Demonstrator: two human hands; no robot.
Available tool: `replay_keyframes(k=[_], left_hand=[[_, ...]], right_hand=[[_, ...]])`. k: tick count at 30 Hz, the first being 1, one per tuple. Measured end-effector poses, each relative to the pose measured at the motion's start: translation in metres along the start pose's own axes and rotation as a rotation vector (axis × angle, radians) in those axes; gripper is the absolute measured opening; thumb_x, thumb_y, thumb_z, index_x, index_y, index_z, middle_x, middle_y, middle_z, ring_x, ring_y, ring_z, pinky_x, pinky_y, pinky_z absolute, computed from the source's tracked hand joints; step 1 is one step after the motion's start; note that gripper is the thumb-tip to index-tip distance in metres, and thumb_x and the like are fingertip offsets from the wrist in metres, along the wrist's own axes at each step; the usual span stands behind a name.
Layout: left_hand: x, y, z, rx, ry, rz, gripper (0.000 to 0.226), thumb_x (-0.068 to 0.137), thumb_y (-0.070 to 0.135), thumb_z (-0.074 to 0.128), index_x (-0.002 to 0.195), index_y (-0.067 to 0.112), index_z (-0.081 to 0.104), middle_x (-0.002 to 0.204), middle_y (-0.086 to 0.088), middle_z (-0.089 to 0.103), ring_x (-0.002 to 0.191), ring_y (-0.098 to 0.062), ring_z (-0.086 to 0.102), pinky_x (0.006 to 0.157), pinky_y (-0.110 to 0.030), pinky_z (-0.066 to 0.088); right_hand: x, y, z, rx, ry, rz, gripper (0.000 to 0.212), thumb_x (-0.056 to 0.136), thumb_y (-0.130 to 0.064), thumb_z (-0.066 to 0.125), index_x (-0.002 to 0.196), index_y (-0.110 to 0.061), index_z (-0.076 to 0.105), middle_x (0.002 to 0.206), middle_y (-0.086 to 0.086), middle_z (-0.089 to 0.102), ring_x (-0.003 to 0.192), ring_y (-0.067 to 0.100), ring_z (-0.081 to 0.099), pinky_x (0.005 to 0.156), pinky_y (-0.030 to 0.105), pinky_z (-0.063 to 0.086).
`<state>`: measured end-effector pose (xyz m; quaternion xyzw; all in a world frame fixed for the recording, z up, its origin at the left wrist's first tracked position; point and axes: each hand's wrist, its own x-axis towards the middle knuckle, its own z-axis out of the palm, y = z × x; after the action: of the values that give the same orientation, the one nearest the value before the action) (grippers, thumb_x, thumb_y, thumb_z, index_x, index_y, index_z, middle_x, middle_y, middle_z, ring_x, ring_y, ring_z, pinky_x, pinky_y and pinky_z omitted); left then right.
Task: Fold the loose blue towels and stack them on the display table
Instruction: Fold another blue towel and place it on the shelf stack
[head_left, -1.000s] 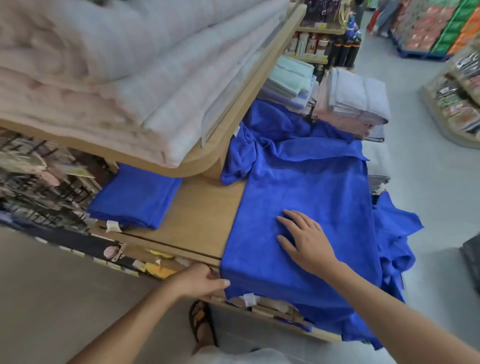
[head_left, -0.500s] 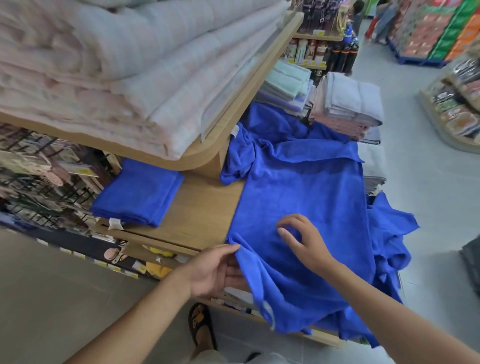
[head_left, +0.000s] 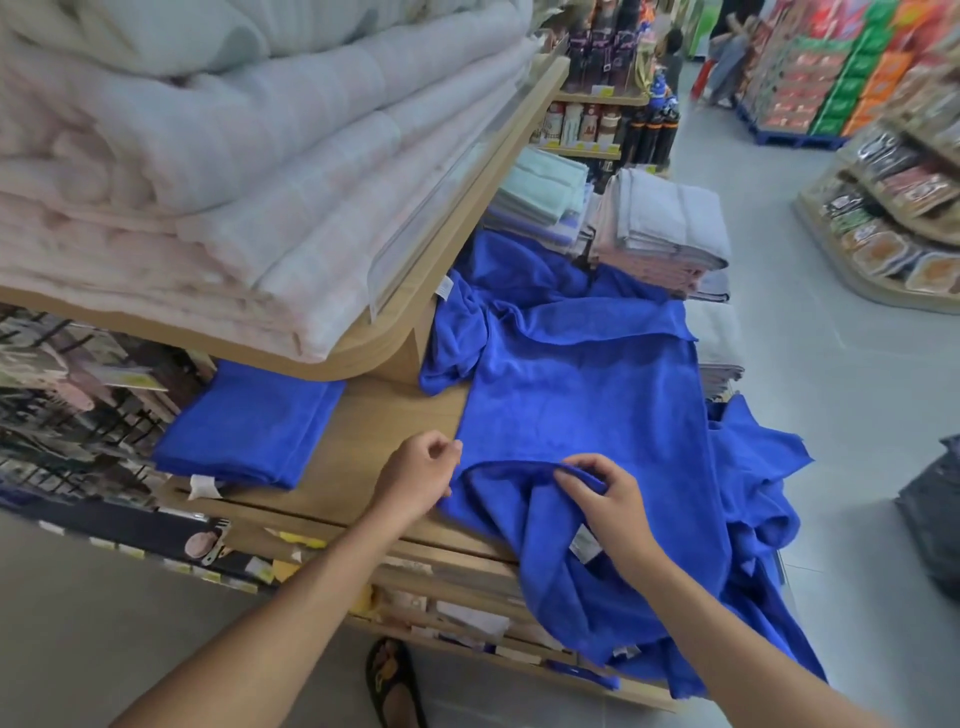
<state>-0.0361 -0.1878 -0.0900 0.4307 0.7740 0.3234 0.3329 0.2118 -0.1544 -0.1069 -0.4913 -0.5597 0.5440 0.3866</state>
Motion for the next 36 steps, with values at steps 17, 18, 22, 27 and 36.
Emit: replay_keyframes(k=[17, 18, 22, 27, 36], left_hand=[[0.165, 0.118, 0.029, 0.561, 0.178, 0.367, 0.028, 0.095, 0.016, 0.055, 0.123, 0.014, 0.058, 0.131, -0.014, 0.054, 0.109, -0.043, 0.061, 0.083, -0.05, 0.052], [0.174, 0.119, 0.03, 0.575, 0.168, 0.366, 0.029, 0.094, 0.016, 0.056, 0.123, 0.013, 0.057, 0.13, -0.015, 0.054, 0.109, -0.044, 0.061, 0.083, -0.051, 0.052], [0.201, 0.121, 0.036, 0.603, 0.134, 0.391, 0.027, 0.092, 0.018, 0.06, 0.118, 0.016, 0.059, 0.124, -0.016, 0.057, 0.107, -0.043, 0.061, 0.081, -0.047, 0.051], [0.204, 0.133, 0.035, 0.513, 0.24, 0.404, 0.01, 0.095, 0.031, 0.057, 0.094, 0.024, 0.063, 0.113, -0.009, 0.058, 0.092, -0.038, 0.064, 0.066, -0.04, 0.046], [0.134, 0.163, 0.012, 0.08, 0.248, 0.866, 0.009, 0.094, 0.025, 0.059, 0.091, 0.016, 0.059, 0.094, 0.005, 0.069, 0.094, -0.017, 0.064, 0.082, -0.035, 0.048]], right_hand=[[0.0, 0.001, 0.0, 0.092, 0.049, 0.104, 0.02, 0.097, -0.011, 0.068, 0.079, -0.01, 0.076, 0.075, 0.002, 0.07, 0.076, 0.014, 0.063, 0.069, 0.032, 0.05], [0.001, 0.001, 0.001, 0.091, 0.054, 0.093, 0.021, 0.098, -0.011, 0.068, 0.078, -0.009, 0.075, 0.073, 0.001, 0.067, 0.075, 0.014, 0.06, 0.069, 0.033, 0.048], [0.0, 0.0, 0.001, 0.055, 0.054, 0.057, 0.029, 0.1, -0.016, 0.066, 0.072, -0.008, 0.068, 0.069, -0.002, 0.057, 0.071, 0.013, 0.05, 0.067, 0.031, 0.041], [0.002, 0.003, 0.001, 0.051, 0.057, 0.026, 0.036, 0.102, -0.021, 0.064, 0.067, -0.012, 0.061, 0.066, -0.003, 0.049, 0.066, 0.011, 0.043, 0.062, 0.027, 0.037], [0.004, -0.01, -0.007, 0.201, -0.014, 0.262, 0.027, 0.104, -0.027, 0.059, 0.087, -0.009, 0.068, 0.084, 0.005, 0.067, 0.078, 0.017, 0.062, 0.072, 0.033, 0.05]])
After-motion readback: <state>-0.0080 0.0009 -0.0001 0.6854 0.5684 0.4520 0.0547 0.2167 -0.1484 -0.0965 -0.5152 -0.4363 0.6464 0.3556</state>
